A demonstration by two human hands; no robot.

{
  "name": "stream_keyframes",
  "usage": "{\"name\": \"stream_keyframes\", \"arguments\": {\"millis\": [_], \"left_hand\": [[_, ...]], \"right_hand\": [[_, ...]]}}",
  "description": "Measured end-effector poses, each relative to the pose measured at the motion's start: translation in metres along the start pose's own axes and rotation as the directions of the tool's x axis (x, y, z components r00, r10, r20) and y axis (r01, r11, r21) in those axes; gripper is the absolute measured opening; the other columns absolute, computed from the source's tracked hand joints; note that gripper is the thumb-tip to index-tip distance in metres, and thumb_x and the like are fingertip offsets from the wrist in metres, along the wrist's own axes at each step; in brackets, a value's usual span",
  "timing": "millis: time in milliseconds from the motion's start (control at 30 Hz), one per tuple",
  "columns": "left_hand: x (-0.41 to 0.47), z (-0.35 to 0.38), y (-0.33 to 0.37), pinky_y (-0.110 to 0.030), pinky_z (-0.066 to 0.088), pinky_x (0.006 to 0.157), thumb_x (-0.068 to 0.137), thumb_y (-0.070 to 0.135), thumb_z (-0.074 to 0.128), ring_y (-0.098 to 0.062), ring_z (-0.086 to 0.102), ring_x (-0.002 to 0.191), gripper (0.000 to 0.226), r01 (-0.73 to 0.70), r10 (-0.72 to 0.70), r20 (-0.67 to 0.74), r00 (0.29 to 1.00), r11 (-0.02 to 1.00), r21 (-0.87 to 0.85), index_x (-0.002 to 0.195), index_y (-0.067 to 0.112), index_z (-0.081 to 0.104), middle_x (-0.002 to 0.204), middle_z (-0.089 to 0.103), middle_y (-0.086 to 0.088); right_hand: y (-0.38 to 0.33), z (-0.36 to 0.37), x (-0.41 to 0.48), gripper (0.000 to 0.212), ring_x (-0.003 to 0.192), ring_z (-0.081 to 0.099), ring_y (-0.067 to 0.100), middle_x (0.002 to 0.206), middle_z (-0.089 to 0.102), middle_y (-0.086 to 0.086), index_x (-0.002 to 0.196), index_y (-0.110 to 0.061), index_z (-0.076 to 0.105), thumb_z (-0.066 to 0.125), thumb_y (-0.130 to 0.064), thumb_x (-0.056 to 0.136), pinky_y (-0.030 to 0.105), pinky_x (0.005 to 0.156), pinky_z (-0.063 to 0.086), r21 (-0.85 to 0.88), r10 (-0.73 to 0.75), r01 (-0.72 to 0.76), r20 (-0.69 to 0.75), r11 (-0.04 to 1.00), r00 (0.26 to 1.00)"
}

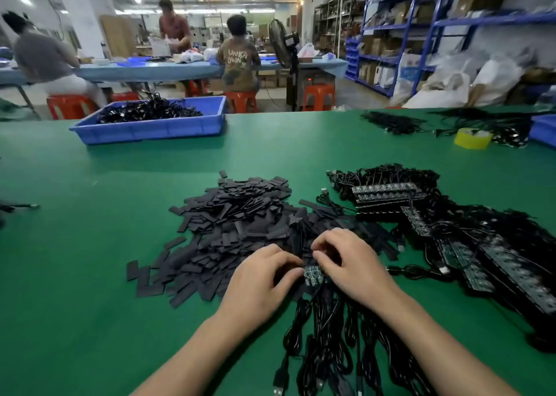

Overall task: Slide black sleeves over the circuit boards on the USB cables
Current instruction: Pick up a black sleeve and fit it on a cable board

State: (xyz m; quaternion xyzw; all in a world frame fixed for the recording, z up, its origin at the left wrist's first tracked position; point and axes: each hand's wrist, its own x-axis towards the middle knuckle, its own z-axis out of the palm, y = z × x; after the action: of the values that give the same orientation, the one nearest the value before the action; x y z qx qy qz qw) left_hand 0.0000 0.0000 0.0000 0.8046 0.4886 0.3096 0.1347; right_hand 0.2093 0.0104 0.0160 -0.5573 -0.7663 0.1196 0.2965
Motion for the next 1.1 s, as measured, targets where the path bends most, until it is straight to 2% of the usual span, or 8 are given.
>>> {"name": "stream_keyframes", "arguments": {"millis": [333,433,633,767,833,900,1000,1100], "left_hand": [[0.005,0.004,-0.003,-0.032,0.049,0.088,0.087,0.077,0.045,-0.007,0.054,0.099,0.058,-0.016,0.006,0.065,0.998,0.987,0.158,0.127,0.040,0.068,0.099,0.051,0.017],[0.005,0.007,-0.004,-0.034,0.048,0.088,0.087,0.073,0.053,-0.009,0.054,0.101,0.056,-0.060,0.047,0.082,0.996,0.984,0.169,0.127,0.037,0.069,0.100,0.051,0.015],[0.009,0.003,-0.007,-0.025,0.048,0.089,0.087,0.047,0.075,-0.004,0.058,0.098,0.032,-0.027,0.022,-0.044,0.999,0.994,-0.107,0.113,0.031,0.070,0.100,0.060,0.016],[0.011,0.001,-0.007,-0.026,0.054,0.076,0.089,0.022,0.079,-0.012,0.066,0.081,0.021,0.105,-0.153,-0.050,0.987,0.846,-0.523,0.105,0.032,0.068,0.089,0.070,0.004],[0.014,0.002,-0.011,-0.031,0.054,0.075,0.089,0.019,0.079,-0.018,0.067,0.081,0.020,0.148,-0.208,-0.037,0.977,0.798,-0.584,0.102,0.031,0.071,0.088,0.072,-0.002],[0.016,0.003,-0.015,-0.025,0.052,0.069,0.087,0.019,0.080,-0.011,0.069,0.075,0.016,0.180,-0.236,-0.004,0.972,0.751,-0.635,0.099,0.028,0.075,0.084,0.075,0.000],[0.016,0.004,-0.017,-0.020,0.051,0.070,0.083,0.026,0.082,-0.009,0.069,0.075,0.015,0.199,-0.231,0.040,0.972,0.719,-0.666,0.097,0.030,0.079,0.084,0.077,0.001],[0.014,0.002,-0.016,-0.023,0.053,0.077,0.076,0.039,0.080,-0.011,0.073,0.083,0.024,0.175,-0.210,0.025,0.977,0.733,-0.657,0.099,0.032,0.081,0.089,0.079,0.002]], "right_hand": [[0.014,-0.018,-0.003,0.029,0.109,0.038,0.002,0.106,0.049,-0.023,0.113,-0.042,0.063,0.056,-0.062,0.092,0.030,0.101,0.037,-0.294,-0.034,0.091,0.192,0.951,0.981],[0.013,-0.019,-0.001,0.026,0.109,0.036,0.003,0.106,0.047,-0.023,0.107,-0.041,0.060,0.058,-0.062,0.091,0.031,0.099,0.035,-0.320,-0.039,0.106,0.209,0.941,0.977],[0.003,-0.025,0.013,0.020,0.094,0.047,0.000,0.096,0.055,-0.019,0.091,-0.037,0.054,0.071,-0.046,0.089,0.030,0.088,0.039,-0.158,-0.002,0.033,0.195,0.987,0.981],[-0.010,-0.020,0.024,0.019,0.068,0.054,-0.005,0.086,0.064,-0.007,0.087,-0.032,0.057,0.076,-0.035,0.087,0.015,0.066,0.042,0.047,0.005,-0.011,0.119,0.999,0.993],[-0.012,-0.012,0.025,0.017,0.071,0.057,-0.004,0.086,0.066,-0.008,0.088,-0.032,0.059,0.077,-0.033,0.087,0.014,0.067,0.041,0.113,0.023,-0.033,0.087,0.993,0.996],[-0.012,-0.004,0.022,0.014,0.079,0.061,-0.001,0.085,0.067,-0.011,0.090,-0.034,0.062,0.075,-0.037,0.085,0.019,0.075,0.046,0.172,0.040,-0.049,0.052,0.984,0.998],[-0.011,0.000,0.020,0.022,0.091,0.061,0.002,0.084,0.067,-0.020,0.097,-0.040,0.067,0.063,-0.057,0.084,0.030,0.088,0.047,0.037,-0.014,0.014,-0.008,0.999,1.000],[-0.017,0.000,0.020,0.016,0.091,0.063,0.000,0.085,0.070,-0.025,0.094,-0.039,0.071,0.063,-0.052,0.090,0.036,0.092,0.049,0.030,-0.083,0.083,-0.003,0.996,0.997]]}}
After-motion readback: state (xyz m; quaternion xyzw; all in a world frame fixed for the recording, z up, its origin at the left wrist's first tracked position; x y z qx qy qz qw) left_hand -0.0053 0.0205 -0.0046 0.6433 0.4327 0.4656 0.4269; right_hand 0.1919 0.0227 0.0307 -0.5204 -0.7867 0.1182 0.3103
